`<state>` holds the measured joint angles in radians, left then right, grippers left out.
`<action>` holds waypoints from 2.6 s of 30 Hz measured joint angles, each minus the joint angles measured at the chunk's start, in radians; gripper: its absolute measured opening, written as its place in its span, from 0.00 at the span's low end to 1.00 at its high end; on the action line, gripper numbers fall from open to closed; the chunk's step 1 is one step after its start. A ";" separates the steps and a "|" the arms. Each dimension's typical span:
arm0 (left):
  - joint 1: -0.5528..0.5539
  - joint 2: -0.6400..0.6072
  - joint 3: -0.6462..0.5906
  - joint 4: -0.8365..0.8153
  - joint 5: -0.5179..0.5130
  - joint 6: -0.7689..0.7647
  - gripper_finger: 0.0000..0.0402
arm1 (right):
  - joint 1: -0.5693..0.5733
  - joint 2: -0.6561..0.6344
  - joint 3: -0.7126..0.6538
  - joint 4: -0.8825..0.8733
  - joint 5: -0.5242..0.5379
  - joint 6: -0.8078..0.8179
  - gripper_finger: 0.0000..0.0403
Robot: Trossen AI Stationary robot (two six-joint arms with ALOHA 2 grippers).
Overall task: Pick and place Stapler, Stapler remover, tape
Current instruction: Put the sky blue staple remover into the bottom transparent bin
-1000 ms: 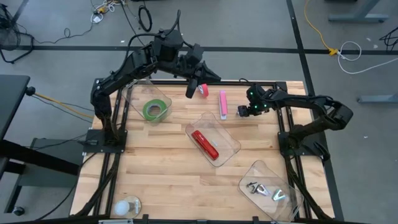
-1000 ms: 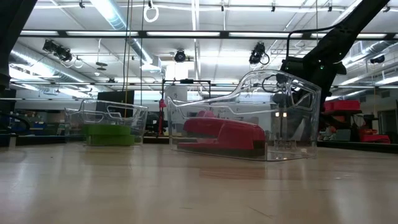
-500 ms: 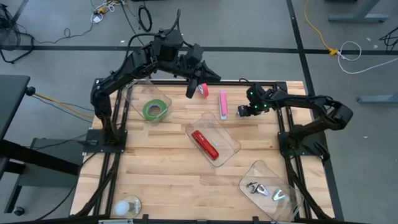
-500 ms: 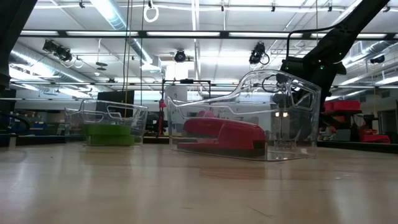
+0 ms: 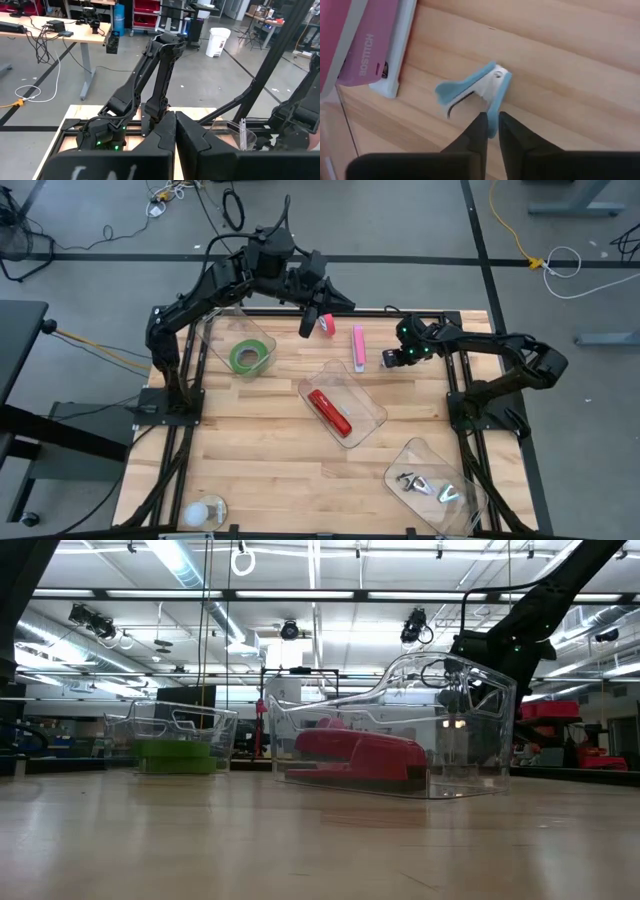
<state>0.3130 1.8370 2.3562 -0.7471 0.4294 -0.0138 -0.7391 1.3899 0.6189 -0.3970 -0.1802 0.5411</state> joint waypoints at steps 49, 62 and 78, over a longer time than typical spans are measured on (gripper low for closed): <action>0.000 0.000 0.000 0.000 0.000 -0.001 0.03 | 0.002 -0.405 0.336 0.014 0.213 -0.278 0.01; 0.000 0.000 0.000 0.000 0.000 -0.001 0.03 | 0.001 -0.437 0.463 0.014 0.471 -0.527 0.01; 0.000 0.000 0.000 0.000 0.001 -0.001 0.03 | 0.166 -0.495 0.463 0.006 0.364 -0.496 0.00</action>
<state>0.3128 1.8370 2.3562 -0.7467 0.4299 -0.0147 -0.5730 0.8953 1.0817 -0.3915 0.1836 0.0456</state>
